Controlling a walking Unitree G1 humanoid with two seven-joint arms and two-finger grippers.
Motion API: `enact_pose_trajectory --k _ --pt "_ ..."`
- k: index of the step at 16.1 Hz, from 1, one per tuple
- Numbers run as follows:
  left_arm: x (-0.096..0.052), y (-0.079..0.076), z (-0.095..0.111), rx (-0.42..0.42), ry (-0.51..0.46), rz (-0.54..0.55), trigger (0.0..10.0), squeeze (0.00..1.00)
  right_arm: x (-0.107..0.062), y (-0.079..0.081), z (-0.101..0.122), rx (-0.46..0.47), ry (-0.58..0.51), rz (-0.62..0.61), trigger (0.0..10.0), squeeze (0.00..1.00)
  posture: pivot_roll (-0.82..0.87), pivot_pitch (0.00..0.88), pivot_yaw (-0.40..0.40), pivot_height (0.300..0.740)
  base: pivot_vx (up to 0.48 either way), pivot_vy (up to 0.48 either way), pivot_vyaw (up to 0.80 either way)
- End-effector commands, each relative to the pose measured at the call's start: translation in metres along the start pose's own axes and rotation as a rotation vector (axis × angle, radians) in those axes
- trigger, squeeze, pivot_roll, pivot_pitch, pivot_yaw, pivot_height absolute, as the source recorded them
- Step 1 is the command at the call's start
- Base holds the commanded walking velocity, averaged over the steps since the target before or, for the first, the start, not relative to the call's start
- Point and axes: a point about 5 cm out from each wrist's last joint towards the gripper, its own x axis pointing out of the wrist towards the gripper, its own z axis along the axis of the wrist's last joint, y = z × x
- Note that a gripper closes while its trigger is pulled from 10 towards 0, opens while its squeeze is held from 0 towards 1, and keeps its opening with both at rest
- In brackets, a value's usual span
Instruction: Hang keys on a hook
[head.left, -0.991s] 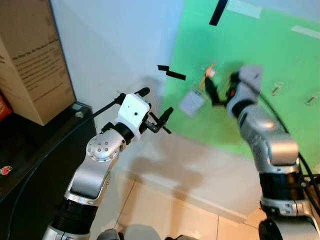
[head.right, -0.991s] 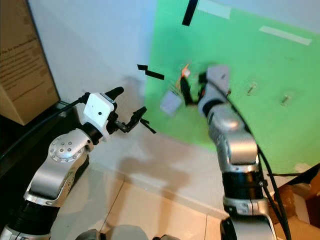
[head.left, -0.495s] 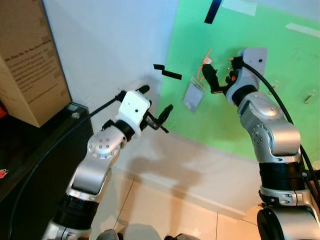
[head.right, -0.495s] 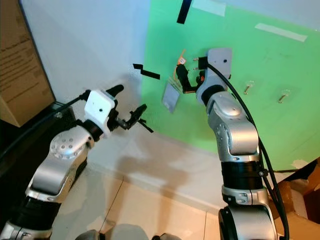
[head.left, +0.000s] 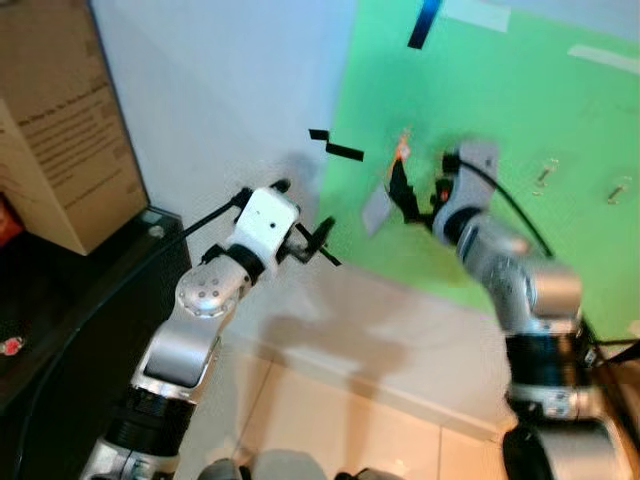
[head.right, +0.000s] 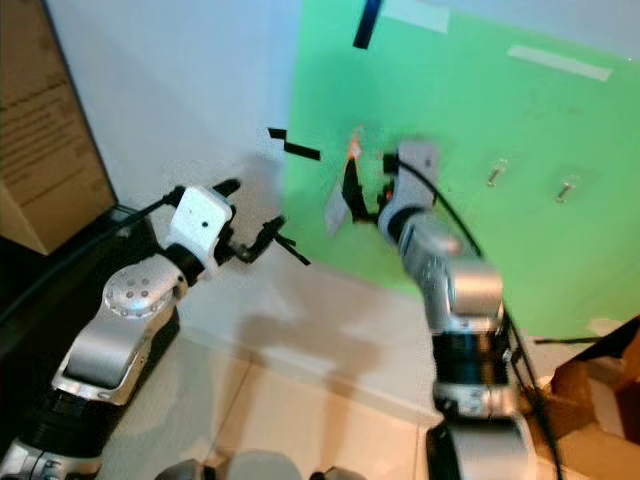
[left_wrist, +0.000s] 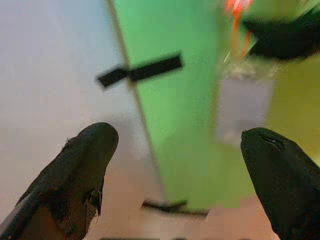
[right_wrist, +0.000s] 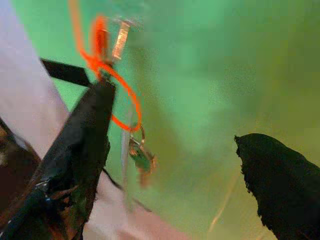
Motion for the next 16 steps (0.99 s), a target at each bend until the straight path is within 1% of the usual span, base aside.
enact_pose_trajectory --k 1,2,3,4,5,6,7,8,9,10,11,12,13,14,16 --pt "0.003 0.002 0.003 -0.004 0.000 0.019 10.0 0.00 -0.003 -0.001 0.006 0.023 -0.046 0.006 10.0 0.00 -0.06 0.000 -0.074 0.740 0.000 0.000 0.00" --pt "0.005 0.002 0.004 0.004 -0.003 0.017 10.0 0.00 -0.003 -0.001 0.008 -0.005 -0.074 -0.017 10.0 0.00 -0.06 0.000 -0.065 0.740 0.000 0.000 0.00" --pt "0.005 0.002 0.004 0.008 -0.003 0.015 10.0 0.00 -0.003 -0.002 0.010 -0.012 -0.103 -0.035 10.0 0.00 -0.06 0.000 -0.064 0.740 0.000 0.000 0.00" --pt "0.006 0.000 0.004 0.016 -0.001 0.013 10.0 0.00 -0.004 0.001 0.020 0.027 -0.178 -0.044 10.0 0.00 -0.05 0.000 -0.056 0.740 0.000 0.000 0.00" --pt "0.005 0.000 0.004 0.020 -0.002 0.016 10.0 0.00 -0.006 0.004 0.028 0.056 -0.236 -0.026 10.0 0.00 -0.05 0.000 -0.048 0.740 0.000 0.000 0.00" --pt "0.005 0.001 0.004 0.026 -0.002 0.021 10.0 0.00 -0.008 0.007 0.035 0.087 -0.283 -0.017 10.0 0.00 -0.05 0.000 -0.042 0.740 0.000 0.000 0.00" --pt "0.005 0.004 0.004 0.028 -0.001 0.031 10.0 0.00 -0.009 0.007 0.038 0.108 -0.306 -0.020 10.0 0.00 -0.05 0.000 -0.032 0.740 0.000 0.000 0.00" --pt "0.005 0.007 0.005 0.023 -0.007 0.038 10.0 0.00 -0.006 0.006 0.029 0.078 -0.265 -0.036 10.0 0.00 -0.05 0.000 -0.019 0.740 0.000 0.000 0.00" --pt "0.005 0.009 0.006 0.030 -0.013 0.035 10.0 0.00 -0.002 0.004 0.011 0.004 -0.170 -0.061 10.0 0.00 -0.04 0.000 -0.011 0.740 0.000 0.000 0.00" --pt "0.006 0.009 0.006 0.034 -0.015 0.030 10.0 0.00 0.000 0.003 0.002 -0.030 -0.129 -0.076 10.0 0.00 -0.04 0.000 -0.003 0.740 0.000 0.000 0.00" --pt "0.006 0.009 0.007 0.039 -0.018 0.018 10.0 0.00 -0.001 0.005 -0.004 -0.017 -0.117 -0.071 10.0 0.00 -0.04 0.000 0.011 0.740 0.000 0.000 0.00" --pt "0.006 0.009 0.007 0.039 -0.022 0.007 10.0 0.00 -0.002 0.007 -0.002 0.016 -0.141 -0.056 10.0 0.00 -0.04 0.000 0.018 0.740 0.000 0.000 0.00" --pt "0.006 0.009 0.008 0.032 -0.025 0.001 10.0 0.00 -0.002 0.008 0.000 0.023 -0.151 -0.051 10.0 0.00 -0.05 0.000 0.021 0.740 0.000 0.000 0.00" --pt "0.010 0.005 0.010 -0.010 -0.049 -0.032 10.0 0.00 -0.002 0.009 0.005 0.020 -0.163 -0.039 10.0 0.00 -0.06 0.000 0.018 0.740 0.000 0.000 0.00" --pt "0.019 -0.002 0.012 -0.050 -0.081 -0.093 10.0 0.00 -0.001 0.008 0.011 0.005 -0.169 -0.028 10.0 0.00 -0.07 0.000 0.007 0.740 0.000 0.000 0.00"
